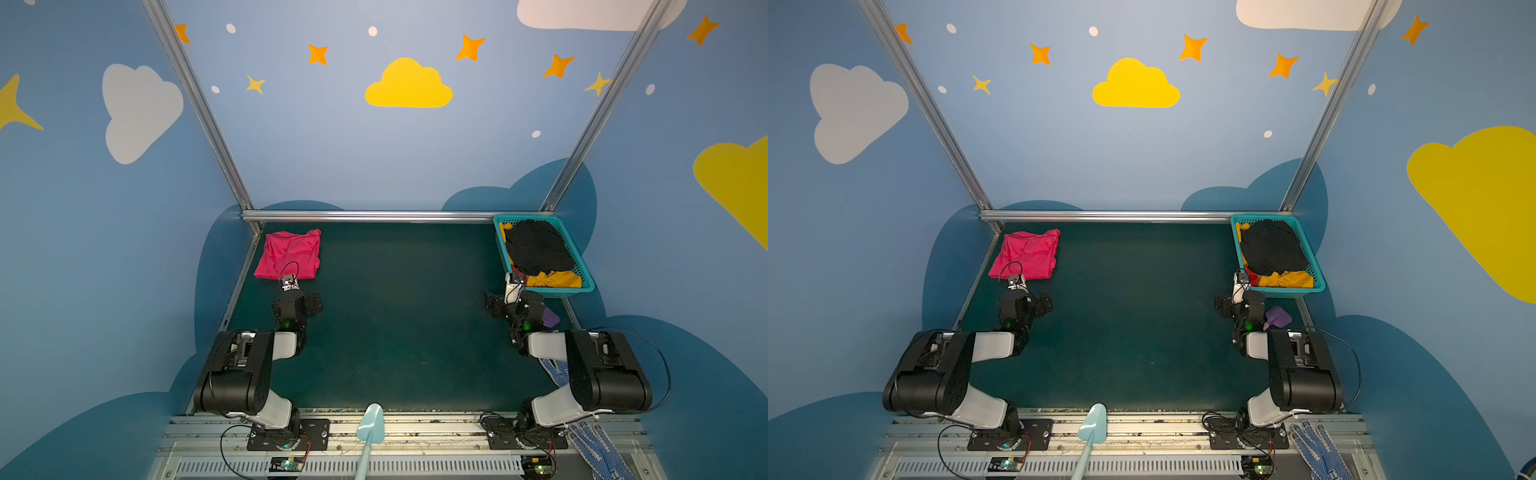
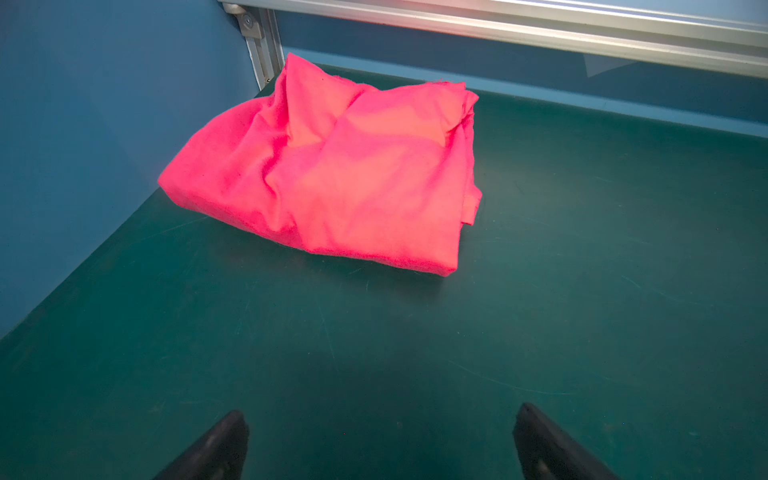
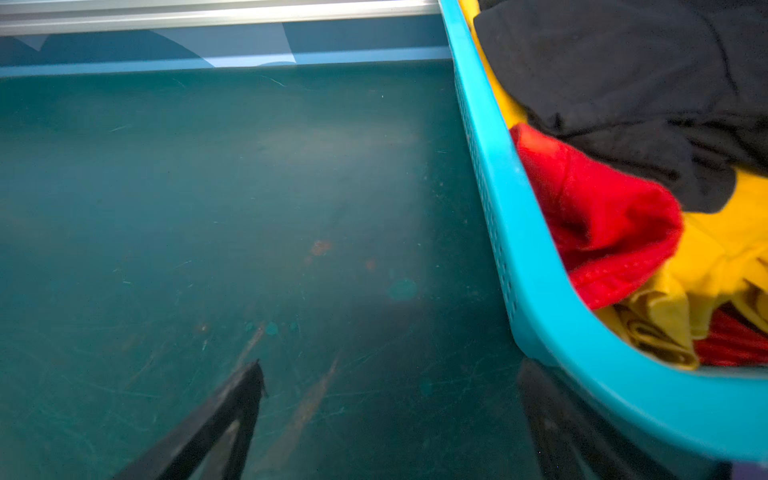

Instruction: Fold and stack the t-shirts

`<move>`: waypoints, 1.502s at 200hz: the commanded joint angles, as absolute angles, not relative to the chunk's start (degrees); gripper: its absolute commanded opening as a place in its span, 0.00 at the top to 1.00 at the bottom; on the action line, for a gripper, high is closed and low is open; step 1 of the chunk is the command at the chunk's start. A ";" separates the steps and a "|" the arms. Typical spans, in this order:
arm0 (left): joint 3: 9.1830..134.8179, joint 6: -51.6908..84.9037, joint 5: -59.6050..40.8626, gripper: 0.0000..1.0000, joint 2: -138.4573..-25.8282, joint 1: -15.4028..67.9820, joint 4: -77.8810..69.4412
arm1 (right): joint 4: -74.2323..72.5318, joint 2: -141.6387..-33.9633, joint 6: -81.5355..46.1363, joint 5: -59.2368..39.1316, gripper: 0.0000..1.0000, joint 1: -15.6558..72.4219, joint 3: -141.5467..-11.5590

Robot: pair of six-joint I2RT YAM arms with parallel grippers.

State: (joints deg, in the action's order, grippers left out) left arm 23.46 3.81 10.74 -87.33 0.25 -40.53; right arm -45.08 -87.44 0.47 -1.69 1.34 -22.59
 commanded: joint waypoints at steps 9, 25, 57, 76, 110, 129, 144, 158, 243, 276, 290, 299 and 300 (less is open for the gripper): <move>24.41 3.50 10.28 0.00 -86.69 0.00 -41.31 | -45.35 -86.15 2.48 -10.30 0.03 0.39 -23.03; 24.43 3.49 10.28 0.00 -86.62 0.00 -41.26 | -45.48 -86.23 2.64 -12.04 0.03 0.00 -23.03; 24.37 3.52 10.28 0.00 -86.61 0.00 -41.26 | -45.15 -86.47 -0.48 3.42 0.03 2.46 -23.37; 24.43 3.52 10.28 0.00 -86.66 0.00 -41.22 | -44.89 -86.39 -0.44 4.08 0.03 2.74 -23.46; 24.49 3.51 10.28 0.00 -86.75 0.00 -41.11 | -44.80 -86.31 -0.66 3.34 0.03 2.34 -23.38; 24.42 3.52 10.28 0.00 -86.66 0.00 -41.22 | -44.79 -86.33 -0.63 3.34 0.03 2.30 -23.39; 24.38 3.47 10.28 0.00 -86.60 0.00 -41.31 | -44.40 -86.31 0.54 -0.52 0.03 1.95 -23.58; 24.39 3.51 10.28 0.00 -86.66 0.00 -41.30 | -44.67 -86.31 1.87 -8.49 0.03 0.52 -23.46; 24.37 3.51 10.28 0.00 -86.66 0.00 -41.31 | -44.91 -86.18 -0.64 4.48 0.03 2.72 -23.29; 24.38 3.52 10.28 0.00 -86.66 0.00 -41.31 | -44.69 -86.41 -0.59 4.34 0.03 2.74 -23.50; 24.36 3.52 10.28 0.00 -86.64 0.00 -41.28 | -44.53 -86.31 -0.62 4.12 0.03 2.55 -23.51; 24.38 3.52 10.28 0.00 -86.65 0.00 -41.24 | -44.47 -86.32 -0.66 4.13 0.03 2.55 -23.58; 24.36 3.52 10.28 0.00 -86.61 0.00 -41.28 | -44.47 -86.31 -0.68 4.08 0.03 2.55 -23.61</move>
State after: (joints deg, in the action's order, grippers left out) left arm 23.46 3.81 10.72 -87.33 0.25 -40.53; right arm -44.75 -87.39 -0.10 3.66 2.55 -22.61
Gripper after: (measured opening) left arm 0.998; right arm 0.972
